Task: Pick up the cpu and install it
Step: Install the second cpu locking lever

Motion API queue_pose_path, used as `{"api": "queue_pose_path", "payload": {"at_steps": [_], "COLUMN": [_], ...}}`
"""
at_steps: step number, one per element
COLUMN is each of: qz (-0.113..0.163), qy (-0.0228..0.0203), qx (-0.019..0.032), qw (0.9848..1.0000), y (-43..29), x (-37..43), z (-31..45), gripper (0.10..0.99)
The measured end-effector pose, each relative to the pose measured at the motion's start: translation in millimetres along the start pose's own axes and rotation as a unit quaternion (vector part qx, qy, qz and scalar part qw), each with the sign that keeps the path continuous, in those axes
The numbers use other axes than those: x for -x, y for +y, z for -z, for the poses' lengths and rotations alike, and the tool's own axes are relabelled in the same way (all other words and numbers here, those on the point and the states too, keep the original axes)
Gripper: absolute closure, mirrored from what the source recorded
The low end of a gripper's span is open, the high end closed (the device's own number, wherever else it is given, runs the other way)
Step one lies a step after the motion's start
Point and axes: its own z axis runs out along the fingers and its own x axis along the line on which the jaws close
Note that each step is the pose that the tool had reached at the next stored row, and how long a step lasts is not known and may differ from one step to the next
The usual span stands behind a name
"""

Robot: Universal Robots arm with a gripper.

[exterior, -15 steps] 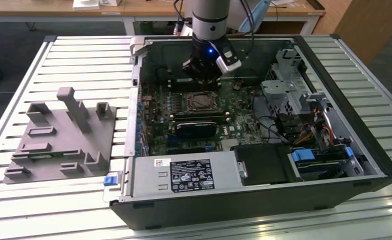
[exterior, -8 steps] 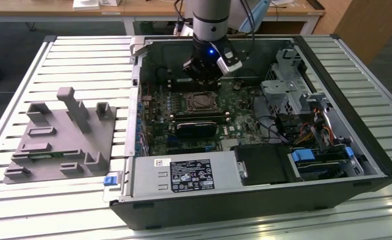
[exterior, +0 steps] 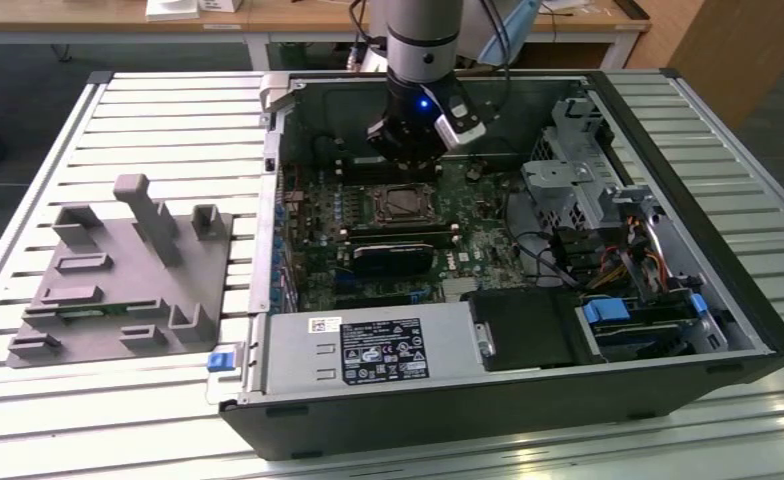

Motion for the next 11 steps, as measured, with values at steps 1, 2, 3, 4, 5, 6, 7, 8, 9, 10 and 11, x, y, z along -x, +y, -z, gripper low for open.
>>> {"api": "queue_pose_path", "payload": {"at_steps": [1,2,3,4,5,6,7,8,9,10,11], "qz": [0.0,0.0,0.0,0.0,0.0,0.0,0.0,0.0,0.0,0.0,0.0], "qy": [0.0,0.0,0.0,0.0,0.0,0.0,0.0,0.0,0.0,-0.0001,0.0], "qx": [0.0,-0.0001,0.0,0.0,0.0,0.0,-0.0001,0.0,0.0001,0.0001,0.0001], "qw": [1.0,1.0,1.0,1.0,1.0,1.0,1.0,1.0,1.0,1.0,1.0], "y": [-0.2,-0.6,-0.9,-1.2,-1.7,-2.5,-3.4,-4.2,-4.5,-4.6,-4.8], "x": [0.1,0.1,0.1,0.2,0.4,0.6,0.6,0.7,0.8,0.8,0.8], "z": [0.0,0.0,0.0,0.0,0.0,0.0,0.1,0.1,0.1,0.0,0.1], "gripper": [0.98,0.98,0.98,0.98,0.98,0.98,0.98,0.98,0.98,0.98,0.98]}}
